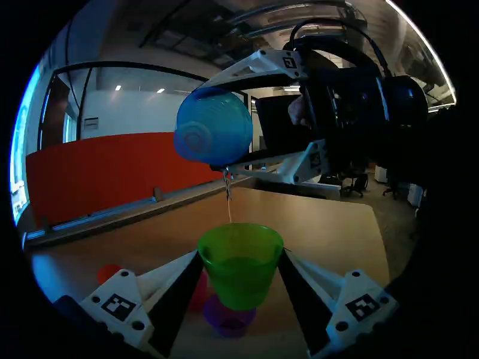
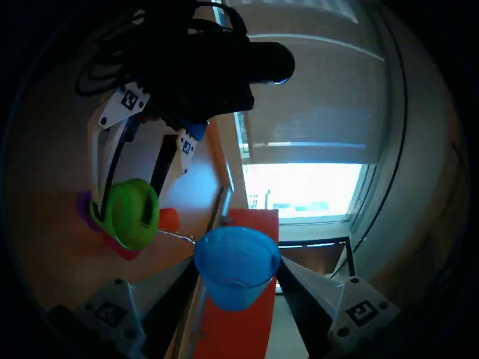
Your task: Pour water
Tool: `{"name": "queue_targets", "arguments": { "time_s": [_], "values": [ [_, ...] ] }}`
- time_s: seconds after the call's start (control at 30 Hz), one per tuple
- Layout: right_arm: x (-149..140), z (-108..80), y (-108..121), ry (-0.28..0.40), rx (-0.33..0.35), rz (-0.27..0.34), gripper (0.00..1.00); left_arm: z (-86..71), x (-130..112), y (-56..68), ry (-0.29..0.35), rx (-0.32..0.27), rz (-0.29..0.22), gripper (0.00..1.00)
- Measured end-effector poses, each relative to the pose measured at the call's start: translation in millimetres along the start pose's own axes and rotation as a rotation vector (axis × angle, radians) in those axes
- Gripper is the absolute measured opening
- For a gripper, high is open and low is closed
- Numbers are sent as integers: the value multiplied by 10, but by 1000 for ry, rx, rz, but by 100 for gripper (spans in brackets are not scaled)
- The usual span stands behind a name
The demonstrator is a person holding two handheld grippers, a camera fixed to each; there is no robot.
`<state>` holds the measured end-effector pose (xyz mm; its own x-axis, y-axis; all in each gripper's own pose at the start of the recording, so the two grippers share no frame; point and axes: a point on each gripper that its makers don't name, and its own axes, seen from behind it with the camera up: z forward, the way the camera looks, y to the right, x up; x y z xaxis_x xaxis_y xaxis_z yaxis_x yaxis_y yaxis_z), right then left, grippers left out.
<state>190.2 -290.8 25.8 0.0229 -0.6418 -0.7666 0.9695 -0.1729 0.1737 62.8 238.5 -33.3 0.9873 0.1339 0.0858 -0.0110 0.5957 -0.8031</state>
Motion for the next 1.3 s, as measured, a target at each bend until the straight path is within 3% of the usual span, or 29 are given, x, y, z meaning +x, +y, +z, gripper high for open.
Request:
{"name": "queue_targets", "arguments": {
  "time_s": [1.3],
  "values": [
    [68,-31,21,-3,-7,-71,91,-5,-11,-9,-3,4,-1,85]
  ]
}}
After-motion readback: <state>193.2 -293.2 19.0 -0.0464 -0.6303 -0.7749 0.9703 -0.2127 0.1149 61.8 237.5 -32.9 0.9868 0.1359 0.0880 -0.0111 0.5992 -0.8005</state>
